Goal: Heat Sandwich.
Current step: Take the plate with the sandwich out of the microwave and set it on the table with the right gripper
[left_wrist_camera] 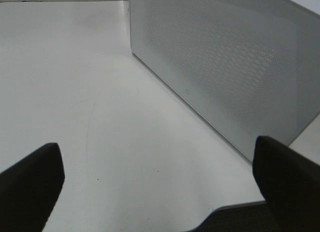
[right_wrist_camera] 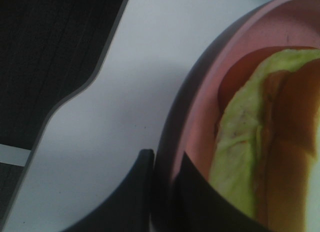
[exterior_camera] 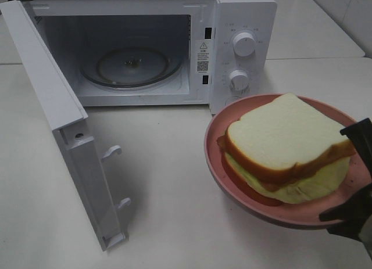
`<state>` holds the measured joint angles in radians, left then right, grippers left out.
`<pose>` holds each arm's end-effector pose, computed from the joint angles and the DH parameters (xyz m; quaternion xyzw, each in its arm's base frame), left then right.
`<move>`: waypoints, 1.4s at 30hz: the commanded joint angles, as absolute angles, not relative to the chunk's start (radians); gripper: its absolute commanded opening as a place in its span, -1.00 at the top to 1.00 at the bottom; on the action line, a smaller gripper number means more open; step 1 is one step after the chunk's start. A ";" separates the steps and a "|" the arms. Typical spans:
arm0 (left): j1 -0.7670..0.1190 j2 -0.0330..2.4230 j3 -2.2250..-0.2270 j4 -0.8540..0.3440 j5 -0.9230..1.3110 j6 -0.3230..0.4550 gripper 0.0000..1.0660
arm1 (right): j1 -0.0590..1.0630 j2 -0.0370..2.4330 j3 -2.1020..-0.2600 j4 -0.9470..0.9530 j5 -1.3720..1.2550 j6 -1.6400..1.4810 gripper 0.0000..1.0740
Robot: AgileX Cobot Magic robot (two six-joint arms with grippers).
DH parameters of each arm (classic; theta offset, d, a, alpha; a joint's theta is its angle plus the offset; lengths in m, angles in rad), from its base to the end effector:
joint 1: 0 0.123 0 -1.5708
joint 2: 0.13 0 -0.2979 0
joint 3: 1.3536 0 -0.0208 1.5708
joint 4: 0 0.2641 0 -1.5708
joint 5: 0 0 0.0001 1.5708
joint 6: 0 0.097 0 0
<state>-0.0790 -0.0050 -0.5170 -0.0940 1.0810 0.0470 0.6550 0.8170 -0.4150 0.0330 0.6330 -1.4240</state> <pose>-0.0054 -0.0076 0.2845 0.0564 0.8500 -0.0552 0.5209 0.1099 0.0868 0.2240 -0.8156 0.4905 -0.1026 0.2891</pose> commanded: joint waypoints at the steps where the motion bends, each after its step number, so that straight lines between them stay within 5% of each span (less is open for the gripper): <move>1: -0.077 -0.011 -0.515 -0.095 1.069 0.047 -0.82 | 0.653 0.755 -0.408 -0.036 0.666 -1.339 0.99; 42: -0.077 -0.011 -0.515 -0.095 1.069 0.047 -0.82 | 0.653 0.844 -0.410 -0.738 0.939 -0.028 0.99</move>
<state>-0.0790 -0.0050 -0.5170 -0.0940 1.0810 0.0470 0.6550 0.8060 -0.4060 -0.6700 0.9390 -0.1160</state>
